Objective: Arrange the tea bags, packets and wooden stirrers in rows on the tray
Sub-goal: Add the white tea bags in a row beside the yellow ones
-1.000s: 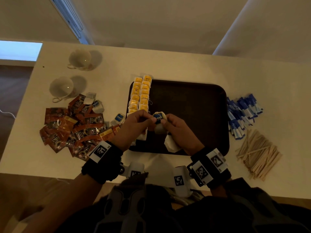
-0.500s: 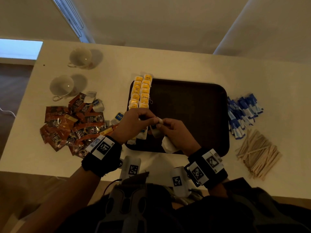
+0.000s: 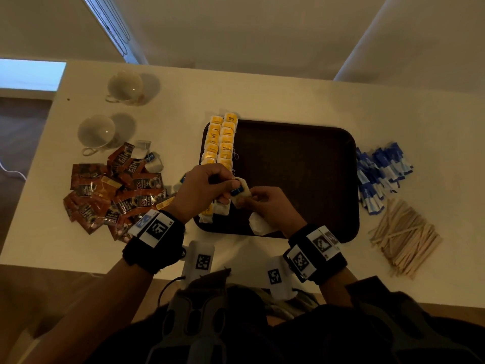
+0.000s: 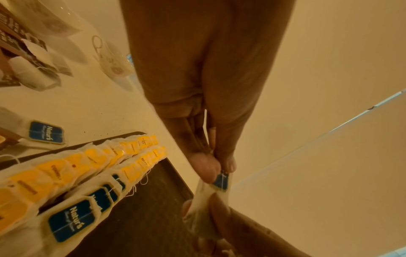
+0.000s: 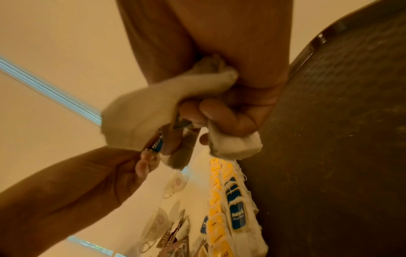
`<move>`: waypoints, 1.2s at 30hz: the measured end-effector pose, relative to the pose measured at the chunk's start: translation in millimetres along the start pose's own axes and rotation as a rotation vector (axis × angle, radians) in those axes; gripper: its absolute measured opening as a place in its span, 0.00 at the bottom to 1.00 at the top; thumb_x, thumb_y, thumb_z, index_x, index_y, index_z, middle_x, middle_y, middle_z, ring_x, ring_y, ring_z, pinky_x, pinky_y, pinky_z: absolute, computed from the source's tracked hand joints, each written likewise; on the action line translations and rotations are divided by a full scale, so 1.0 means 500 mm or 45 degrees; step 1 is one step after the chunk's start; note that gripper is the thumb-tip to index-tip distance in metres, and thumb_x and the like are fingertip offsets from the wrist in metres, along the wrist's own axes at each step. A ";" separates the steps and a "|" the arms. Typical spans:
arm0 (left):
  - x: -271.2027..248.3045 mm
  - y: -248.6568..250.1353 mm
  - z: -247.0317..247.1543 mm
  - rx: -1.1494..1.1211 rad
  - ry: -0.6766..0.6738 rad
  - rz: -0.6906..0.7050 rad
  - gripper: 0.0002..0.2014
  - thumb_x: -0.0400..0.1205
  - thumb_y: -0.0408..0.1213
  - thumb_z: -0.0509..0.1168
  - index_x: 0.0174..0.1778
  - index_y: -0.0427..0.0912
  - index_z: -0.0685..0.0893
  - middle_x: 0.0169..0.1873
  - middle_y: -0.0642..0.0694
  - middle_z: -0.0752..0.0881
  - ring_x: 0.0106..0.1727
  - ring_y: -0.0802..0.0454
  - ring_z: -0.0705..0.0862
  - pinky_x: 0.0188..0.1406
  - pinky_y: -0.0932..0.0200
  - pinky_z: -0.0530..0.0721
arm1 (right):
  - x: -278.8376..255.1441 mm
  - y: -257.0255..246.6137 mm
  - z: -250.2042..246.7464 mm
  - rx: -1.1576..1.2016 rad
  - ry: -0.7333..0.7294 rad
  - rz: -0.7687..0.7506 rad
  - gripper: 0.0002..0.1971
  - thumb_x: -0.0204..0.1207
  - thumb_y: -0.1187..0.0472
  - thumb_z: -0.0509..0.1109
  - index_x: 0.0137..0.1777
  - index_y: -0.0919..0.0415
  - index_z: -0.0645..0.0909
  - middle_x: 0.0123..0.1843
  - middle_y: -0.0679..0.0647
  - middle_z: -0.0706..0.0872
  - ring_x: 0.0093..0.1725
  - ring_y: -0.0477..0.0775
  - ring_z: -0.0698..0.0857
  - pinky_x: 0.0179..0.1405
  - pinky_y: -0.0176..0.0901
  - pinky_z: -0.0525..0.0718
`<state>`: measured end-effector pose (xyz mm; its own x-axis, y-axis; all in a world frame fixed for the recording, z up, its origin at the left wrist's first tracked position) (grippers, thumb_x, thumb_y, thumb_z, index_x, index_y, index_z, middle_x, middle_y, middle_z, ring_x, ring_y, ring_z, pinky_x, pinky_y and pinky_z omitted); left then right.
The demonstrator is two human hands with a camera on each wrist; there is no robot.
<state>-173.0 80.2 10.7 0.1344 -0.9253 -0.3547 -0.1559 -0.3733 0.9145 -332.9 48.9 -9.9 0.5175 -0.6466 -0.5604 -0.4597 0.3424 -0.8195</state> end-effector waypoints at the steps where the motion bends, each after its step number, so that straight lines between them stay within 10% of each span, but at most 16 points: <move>1: 0.001 -0.004 -0.002 0.005 0.023 -0.005 0.04 0.76 0.28 0.70 0.43 0.31 0.84 0.37 0.33 0.87 0.35 0.44 0.87 0.33 0.62 0.88 | 0.003 0.004 0.001 -0.016 0.010 0.011 0.08 0.75 0.55 0.72 0.48 0.59 0.87 0.47 0.68 0.87 0.39 0.54 0.81 0.40 0.43 0.78; 5: 0.003 -0.034 -0.001 0.189 0.003 0.024 0.03 0.77 0.30 0.70 0.42 0.38 0.82 0.38 0.45 0.85 0.35 0.59 0.85 0.34 0.70 0.84 | 0.015 0.023 0.007 -0.078 -0.040 0.070 0.12 0.76 0.51 0.71 0.49 0.59 0.88 0.50 0.63 0.89 0.48 0.61 0.86 0.50 0.54 0.83; 11: 0.012 -0.127 -0.007 0.226 -0.195 -0.220 0.06 0.83 0.34 0.63 0.41 0.47 0.74 0.44 0.44 0.85 0.45 0.48 0.87 0.44 0.53 0.89 | 0.022 0.069 -0.001 -0.241 -0.109 0.237 0.14 0.80 0.54 0.67 0.58 0.61 0.84 0.55 0.57 0.87 0.44 0.42 0.81 0.38 0.30 0.75; 18: 0.026 -0.175 -0.005 0.669 -0.413 -0.306 0.03 0.82 0.37 0.64 0.46 0.47 0.75 0.46 0.42 0.84 0.40 0.50 0.85 0.36 0.59 0.86 | 0.005 0.117 -0.020 0.093 0.074 0.523 0.18 0.85 0.49 0.57 0.54 0.60 0.84 0.59 0.59 0.84 0.58 0.54 0.80 0.53 0.46 0.75; 26: 0.076 -0.176 0.005 1.109 -0.374 -0.165 0.10 0.80 0.43 0.66 0.54 0.43 0.81 0.55 0.44 0.80 0.53 0.47 0.81 0.47 0.55 0.77 | -0.007 0.111 -0.012 0.576 0.078 0.741 0.20 0.83 0.51 0.61 0.67 0.64 0.77 0.62 0.60 0.81 0.46 0.52 0.81 0.32 0.40 0.79; 36: 0.012 -0.155 0.015 1.144 -0.258 0.028 0.17 0.79 0.39 0.67 0.62 0.40 0.75 0.65 0.44 0.74 0.62 0.46 0.77 0.52 0.59 0.74 | -0.011 0.089 -0.022 0.761 0.007 0.626 0.10 0.80 0.66 0.55 0.50 0.62 0.79 0.50 0.58 0.80 0.46 0.54 0.79 0.40 0.41 0.81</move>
<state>-167.5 103.2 -63.7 -0.0380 -0.8952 -0.4440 -0.8694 -0.1895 0.4564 -363.9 60.1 -41.9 0.3503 -0.3275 -0.8775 -0.1672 0.8999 -0.4027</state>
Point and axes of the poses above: each hand's wrist, its own x-axis towards the middle knuckle, its own z-axis out of the palm, y = z × x, the point moved 3 cm from there along x, towards the middle knuckle
